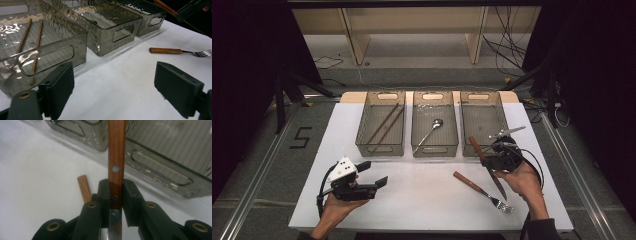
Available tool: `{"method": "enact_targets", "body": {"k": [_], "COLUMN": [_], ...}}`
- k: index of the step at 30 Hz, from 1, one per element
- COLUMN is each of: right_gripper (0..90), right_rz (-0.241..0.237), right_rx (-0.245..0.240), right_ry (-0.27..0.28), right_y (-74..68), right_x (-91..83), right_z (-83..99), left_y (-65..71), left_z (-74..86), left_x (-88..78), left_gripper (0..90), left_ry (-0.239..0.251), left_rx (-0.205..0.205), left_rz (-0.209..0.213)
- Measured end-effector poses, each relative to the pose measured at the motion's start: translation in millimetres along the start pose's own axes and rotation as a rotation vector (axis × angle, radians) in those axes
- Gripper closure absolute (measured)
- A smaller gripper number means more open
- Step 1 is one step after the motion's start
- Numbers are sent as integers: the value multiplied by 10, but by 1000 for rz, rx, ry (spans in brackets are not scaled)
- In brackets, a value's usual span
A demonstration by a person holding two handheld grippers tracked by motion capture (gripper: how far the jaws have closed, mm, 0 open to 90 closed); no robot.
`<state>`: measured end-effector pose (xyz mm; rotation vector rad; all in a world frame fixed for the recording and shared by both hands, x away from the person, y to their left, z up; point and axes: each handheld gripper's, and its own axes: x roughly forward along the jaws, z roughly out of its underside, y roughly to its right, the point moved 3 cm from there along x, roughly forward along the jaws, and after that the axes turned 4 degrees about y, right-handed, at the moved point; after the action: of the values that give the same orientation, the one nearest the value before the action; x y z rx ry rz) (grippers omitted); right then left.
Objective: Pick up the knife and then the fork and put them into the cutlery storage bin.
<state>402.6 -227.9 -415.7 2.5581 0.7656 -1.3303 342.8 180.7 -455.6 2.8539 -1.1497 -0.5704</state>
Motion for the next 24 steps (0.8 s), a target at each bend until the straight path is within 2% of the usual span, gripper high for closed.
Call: {"method": "enact_targets", "body": {"k": [12, 24], "right_gripper": [780, 780], "right_rz": [7, 19], "right_rx": [23, 37], "right_ry": [46, 83], "right_y": [126, 251], "right_x": [20, -6], "right_z": [-304, -579], "left_y": [-19, -21], "left_z": [-10, -8], "left_x": [-20, -21], "left_gripper": [159, 159], "left_ry": [25, 22], "left_rx": [-12, -12], "left_rz": [-2, 0]}}
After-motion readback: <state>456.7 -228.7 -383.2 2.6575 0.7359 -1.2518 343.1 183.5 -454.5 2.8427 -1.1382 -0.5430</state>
